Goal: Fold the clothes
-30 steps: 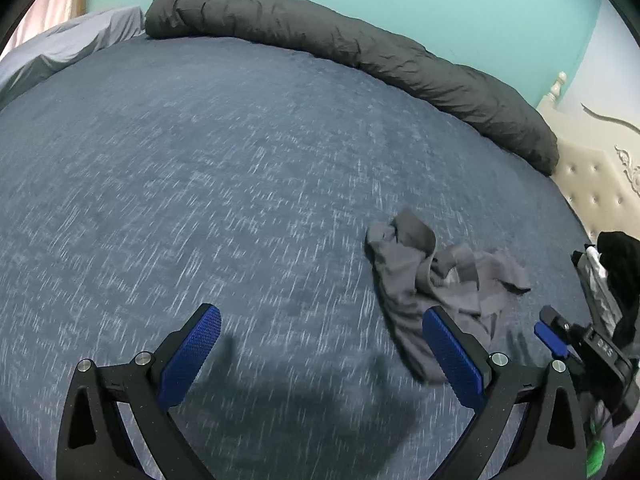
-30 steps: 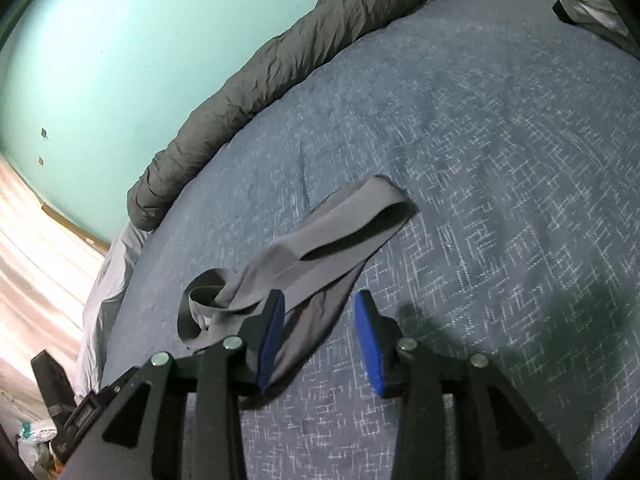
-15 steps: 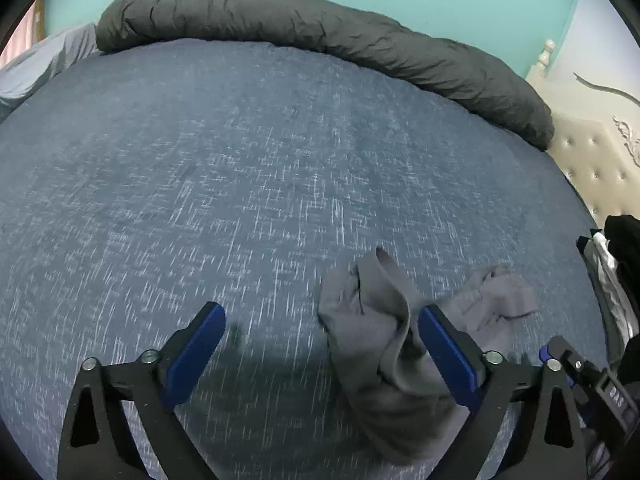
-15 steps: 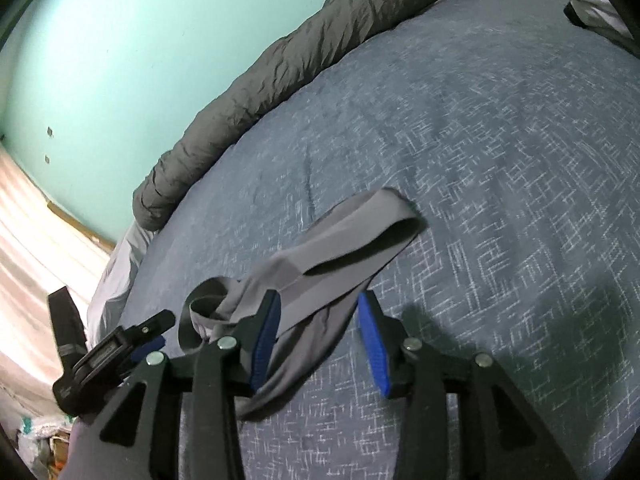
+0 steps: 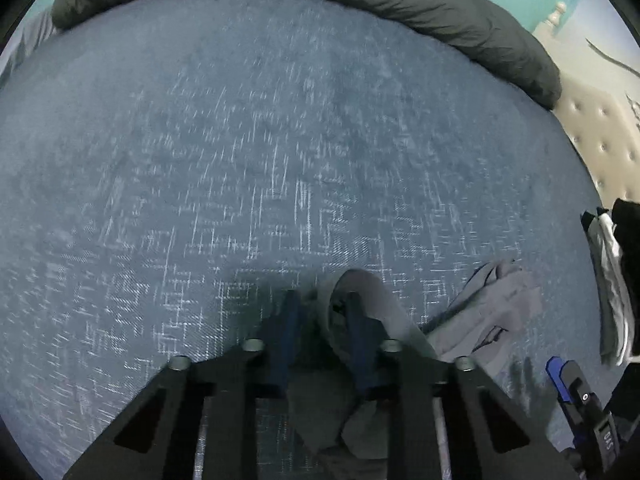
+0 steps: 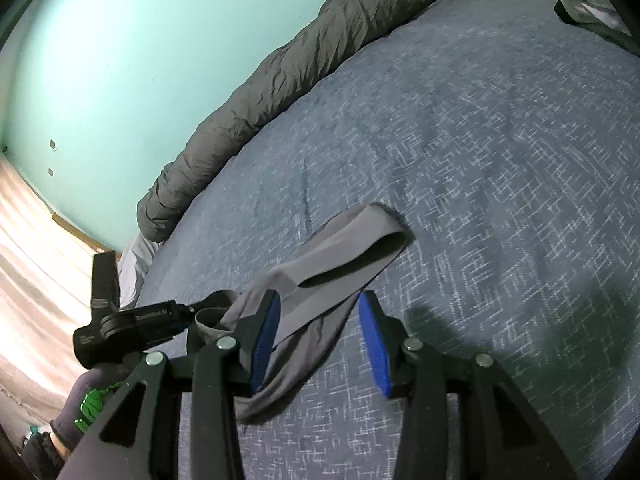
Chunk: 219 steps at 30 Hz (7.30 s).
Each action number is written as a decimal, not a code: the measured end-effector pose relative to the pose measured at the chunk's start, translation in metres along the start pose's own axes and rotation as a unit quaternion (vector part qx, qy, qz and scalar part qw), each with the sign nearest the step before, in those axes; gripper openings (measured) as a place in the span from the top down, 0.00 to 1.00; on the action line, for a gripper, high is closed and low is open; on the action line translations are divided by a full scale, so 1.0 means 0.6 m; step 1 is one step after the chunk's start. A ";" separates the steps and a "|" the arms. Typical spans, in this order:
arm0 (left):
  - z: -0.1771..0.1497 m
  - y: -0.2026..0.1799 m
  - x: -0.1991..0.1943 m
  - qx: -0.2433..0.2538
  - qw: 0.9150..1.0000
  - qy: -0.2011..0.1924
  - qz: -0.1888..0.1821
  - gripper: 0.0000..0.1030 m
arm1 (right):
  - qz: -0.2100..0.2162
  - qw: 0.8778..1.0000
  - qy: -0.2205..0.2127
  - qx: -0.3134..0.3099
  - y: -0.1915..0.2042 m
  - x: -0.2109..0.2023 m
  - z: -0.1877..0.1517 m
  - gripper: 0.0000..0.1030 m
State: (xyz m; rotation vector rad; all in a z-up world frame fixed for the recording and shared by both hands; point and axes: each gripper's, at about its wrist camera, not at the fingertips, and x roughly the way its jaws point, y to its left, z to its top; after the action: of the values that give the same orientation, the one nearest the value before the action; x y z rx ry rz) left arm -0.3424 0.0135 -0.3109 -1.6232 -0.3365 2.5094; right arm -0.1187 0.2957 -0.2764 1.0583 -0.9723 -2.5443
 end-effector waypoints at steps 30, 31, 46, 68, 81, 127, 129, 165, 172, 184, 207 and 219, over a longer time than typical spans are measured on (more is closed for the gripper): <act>-0.040 0.065 -0.156 -0.016 0.998 -0.052 -0.017 0.98 | -0.137 0.977 0.116 -0.119 0.017 0.119 0.088 0.99; -0.042 0.066 -0.163 -0.016 0.998 -0.055 -0.017 0.98 | -0.135 0.976 0.112 -0.128 0.028 0.111 0.091 0.99; -0.078 0.046 -0.367 0.011 0.993 -0.119 -0.004 0.98 | -0.081 0.969 0.091 -0.213 0.193 -0.082 0.136 1.00; -0.157 0.104 -0.292 0.003 0.997 -0.083 0.008 0.98 | -0.138 0.955 0.166 -0.205 0.100 0.094 -0.003 0.48; -0.146 0.123 -0.236 0.006 0.997 -0.073 0.019 0.98 | -0.140 0.948 0.165 -0.231 0.087 0.151 0.007 0.89; -0.180 0.114 -0.421 0.018 0.997 -0.071 0.028 0.98 | -0.110 0.943 0.180 -0.256 0.247 -0.164 0.078 0.99; -0.164 0.115 -0.393 0.017 0.997 -0.065 0.032 0.98 | -0.114 0.947 0.180 -0.240 0.225 -0.133 0.088 0.99; 0.001 0.181 -0.108 -0.078 0.995 0.015 0.055 0.58 | -0.146 0.962 0.195 -0.126 0.084 0.149 0.163 0.82; 0.006 0.170 -0.131 -0.061 0.997 -0.008 0.056 0.56 | -0.134 0.969 0.163 -0.131 0.096 0.125 0.176 0.53; -0.050 0.199 -0.115 -0.016 0.997 -0.006 0.069 0.56 | -0.152 0.947 0.197 -0.201 0.062 0.128 0.119 0.52; -0.037 0.170 -0.099 0.034 0.998 -0.037 0.040 1.00 | -0.127 0.957 0.157 -0.210 0.070 0.155 0.115 0.98; -0.050 0.160 -0.120 0.011 0.999 -0.024 0.018 0.99 | -0.135 0.958 0.138 -0.211 0.075 0.146 0.119 0.99</act>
State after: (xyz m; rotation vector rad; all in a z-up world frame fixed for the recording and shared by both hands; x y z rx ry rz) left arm -0.2844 -0.0926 -0.2841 -1.5770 -0.2865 2.5724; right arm -0.2335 0.2596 -0.2583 1.4286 -0.2057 -2.5409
